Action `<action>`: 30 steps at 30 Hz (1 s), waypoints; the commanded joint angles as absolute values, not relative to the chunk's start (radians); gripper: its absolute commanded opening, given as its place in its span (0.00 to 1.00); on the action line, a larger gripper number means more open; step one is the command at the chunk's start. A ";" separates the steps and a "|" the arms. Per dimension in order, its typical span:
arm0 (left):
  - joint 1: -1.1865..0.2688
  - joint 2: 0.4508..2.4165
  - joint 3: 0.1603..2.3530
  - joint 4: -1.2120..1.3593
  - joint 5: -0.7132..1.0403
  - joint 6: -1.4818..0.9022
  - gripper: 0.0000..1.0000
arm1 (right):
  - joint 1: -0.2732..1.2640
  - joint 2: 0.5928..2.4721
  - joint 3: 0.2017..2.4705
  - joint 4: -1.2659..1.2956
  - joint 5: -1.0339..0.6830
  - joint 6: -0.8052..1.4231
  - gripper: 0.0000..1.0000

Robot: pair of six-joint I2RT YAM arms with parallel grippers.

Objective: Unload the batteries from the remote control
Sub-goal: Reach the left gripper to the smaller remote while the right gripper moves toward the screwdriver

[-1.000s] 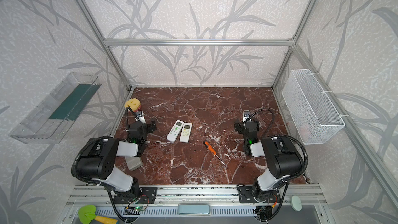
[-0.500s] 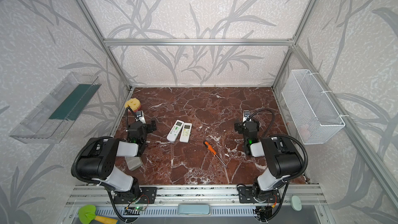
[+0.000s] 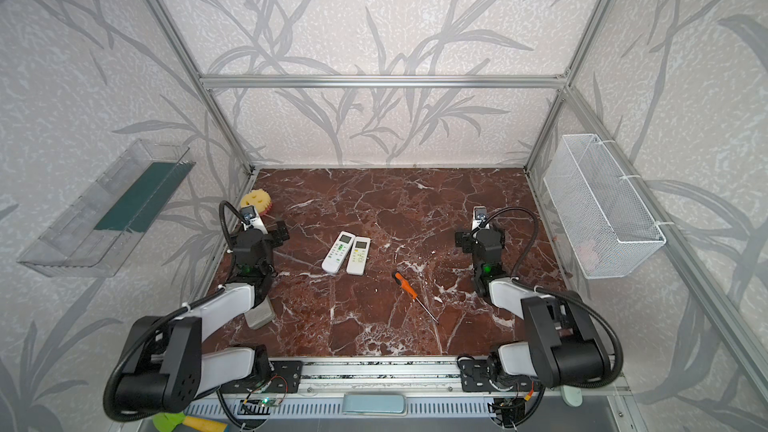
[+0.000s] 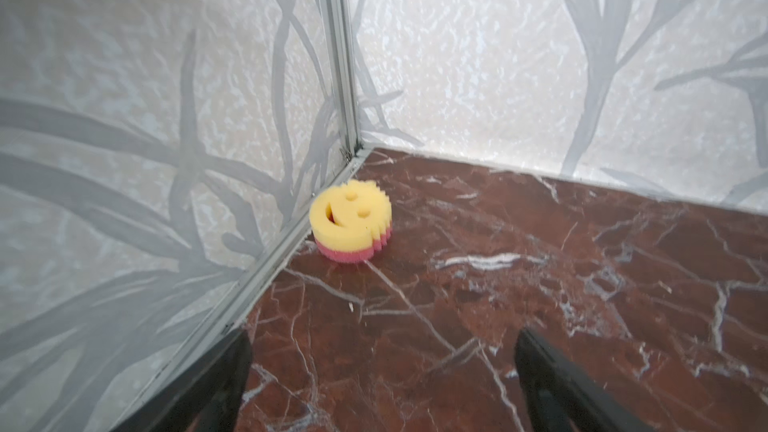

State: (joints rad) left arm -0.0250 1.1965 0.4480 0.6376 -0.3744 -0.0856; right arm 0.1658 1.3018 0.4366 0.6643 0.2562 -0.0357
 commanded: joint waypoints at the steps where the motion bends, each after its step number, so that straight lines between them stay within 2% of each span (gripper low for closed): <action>1: -0.027 1.113 0.554 0.319 -0.468 -0.269 0.99 | 0.178 1.186 0.582 0.276 0.176 0.036 0.99; 3: -0.021 1.067 0.609 0.175 -0.471 -0.380 0.99 | 0.208 1.166 0.641 0.143 0.136 0.083 0.97; 7: -0.017 1.037 0.715 -0.029 -0.190 -0.374 0.99 | 0.366 1.172 0.717 -0.042 0.100 0.121 0.88; 10: -0.042 1.101 0.792 -0.184 -0.006 -0.404 0.89 | 0.496 1.204 0.721 -0.076 0.036 0.160 0.85; 12: -0.093 1.161 0.840 -0.291 0.073 -0.423 0.86 | 0.578 1.242 0.731 -0.097 0.046 0.228 0.83; 15: -0.256 1.254 0.910 -0.433 0.066 -0.393 0.86 | 0.684 1.328 0.778 -0.157 0.074 0.328 0.77; 20: -0.490 1.434 0.998 -0.531 0.093 -0.426 0.82 | 0.793 1.453 0.908 -0.319 0.124 0.434 0.77; 26: -0.603 1.642 1.103 -0.596 0.068 -0.487 0.72 | 0.880 1.456 0.923 -0.325 0.115 0.478 0.75; 30: -0.620 1.709 1.133 -0.594 0.005 -0.527 0.73 | 0.916 1.418 0.864 -0.245 0.084 0.493 0.61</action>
